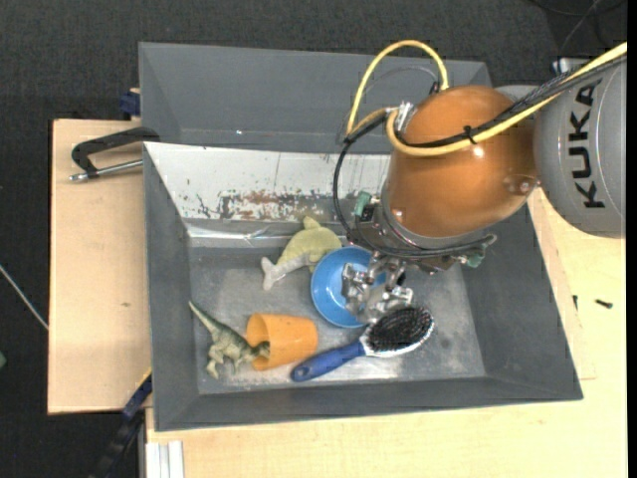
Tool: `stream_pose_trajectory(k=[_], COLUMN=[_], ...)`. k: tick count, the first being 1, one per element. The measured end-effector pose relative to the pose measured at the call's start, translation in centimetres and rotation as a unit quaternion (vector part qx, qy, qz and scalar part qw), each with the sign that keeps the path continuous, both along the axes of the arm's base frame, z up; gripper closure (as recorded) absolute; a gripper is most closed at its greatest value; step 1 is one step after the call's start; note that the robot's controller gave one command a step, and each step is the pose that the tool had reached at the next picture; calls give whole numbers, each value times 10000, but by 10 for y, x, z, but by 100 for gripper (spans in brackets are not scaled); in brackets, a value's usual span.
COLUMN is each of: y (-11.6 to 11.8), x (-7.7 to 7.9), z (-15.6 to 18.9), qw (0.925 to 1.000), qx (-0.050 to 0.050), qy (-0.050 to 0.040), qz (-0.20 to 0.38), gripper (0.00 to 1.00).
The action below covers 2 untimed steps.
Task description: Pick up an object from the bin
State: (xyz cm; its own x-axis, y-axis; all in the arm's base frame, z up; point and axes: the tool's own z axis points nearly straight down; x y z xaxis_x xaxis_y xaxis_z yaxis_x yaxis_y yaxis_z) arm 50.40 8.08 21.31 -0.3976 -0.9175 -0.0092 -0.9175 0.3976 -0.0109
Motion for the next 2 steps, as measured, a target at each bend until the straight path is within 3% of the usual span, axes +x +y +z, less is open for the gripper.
stream_pose_trajectory(k=[1, 2], y=[0, -16], x=[-2, 36], z=[-5, -115], qw=[10000, 9983], qx=[-6, -34], qy=[51, 109], qz=[0, 575], gripper=[0, 0])
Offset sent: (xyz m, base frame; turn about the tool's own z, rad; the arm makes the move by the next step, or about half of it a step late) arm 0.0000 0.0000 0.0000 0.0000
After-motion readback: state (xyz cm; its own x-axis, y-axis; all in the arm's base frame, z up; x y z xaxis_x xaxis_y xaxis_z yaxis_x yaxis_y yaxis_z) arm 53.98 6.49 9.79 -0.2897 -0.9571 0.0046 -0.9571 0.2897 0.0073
